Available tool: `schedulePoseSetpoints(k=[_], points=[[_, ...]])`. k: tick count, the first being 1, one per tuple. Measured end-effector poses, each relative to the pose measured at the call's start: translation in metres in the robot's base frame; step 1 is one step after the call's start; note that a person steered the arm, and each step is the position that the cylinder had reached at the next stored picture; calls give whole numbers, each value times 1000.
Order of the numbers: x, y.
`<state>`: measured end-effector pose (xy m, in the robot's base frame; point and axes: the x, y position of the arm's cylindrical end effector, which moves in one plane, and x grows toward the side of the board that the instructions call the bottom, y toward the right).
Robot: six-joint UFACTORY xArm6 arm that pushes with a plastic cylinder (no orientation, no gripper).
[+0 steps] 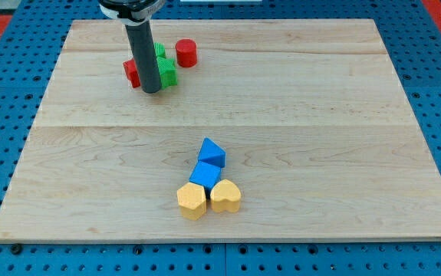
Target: Nudge the group of blocks a bit right
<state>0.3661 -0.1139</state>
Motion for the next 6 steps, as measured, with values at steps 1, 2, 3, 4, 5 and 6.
schedulePoseSetpoints(k=[1, 2, 3, 4, 5, 6], points=[[0, 0], [2, 1], [8, -17], [25, -95], [84, -110], [174, -108]])
